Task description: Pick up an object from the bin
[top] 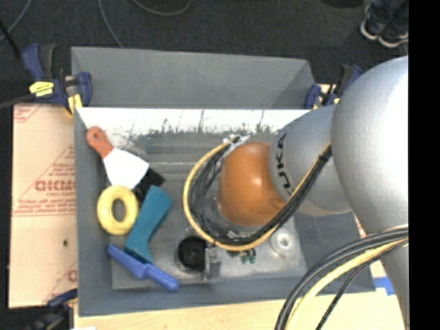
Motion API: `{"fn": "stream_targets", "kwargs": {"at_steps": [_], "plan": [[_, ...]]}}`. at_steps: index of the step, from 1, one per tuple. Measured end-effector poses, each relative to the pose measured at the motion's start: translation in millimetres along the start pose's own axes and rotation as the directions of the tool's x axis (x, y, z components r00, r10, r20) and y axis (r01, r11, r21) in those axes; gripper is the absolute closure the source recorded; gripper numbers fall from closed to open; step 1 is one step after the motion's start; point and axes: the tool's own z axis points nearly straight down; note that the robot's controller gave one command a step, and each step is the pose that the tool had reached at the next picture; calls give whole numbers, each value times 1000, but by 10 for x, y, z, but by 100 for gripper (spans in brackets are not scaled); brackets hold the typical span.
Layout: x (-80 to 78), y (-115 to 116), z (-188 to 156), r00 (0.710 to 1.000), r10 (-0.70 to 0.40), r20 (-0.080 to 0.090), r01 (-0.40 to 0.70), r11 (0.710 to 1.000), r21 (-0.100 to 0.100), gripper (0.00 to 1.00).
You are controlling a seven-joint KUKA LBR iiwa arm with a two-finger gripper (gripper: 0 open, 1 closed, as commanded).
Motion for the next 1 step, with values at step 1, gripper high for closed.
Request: {"fn": "stream_targets", "kwargs": {"at_steps": [1], "plan": [[0,0,0,1000,-1,0,1,1000,0,100]]}}
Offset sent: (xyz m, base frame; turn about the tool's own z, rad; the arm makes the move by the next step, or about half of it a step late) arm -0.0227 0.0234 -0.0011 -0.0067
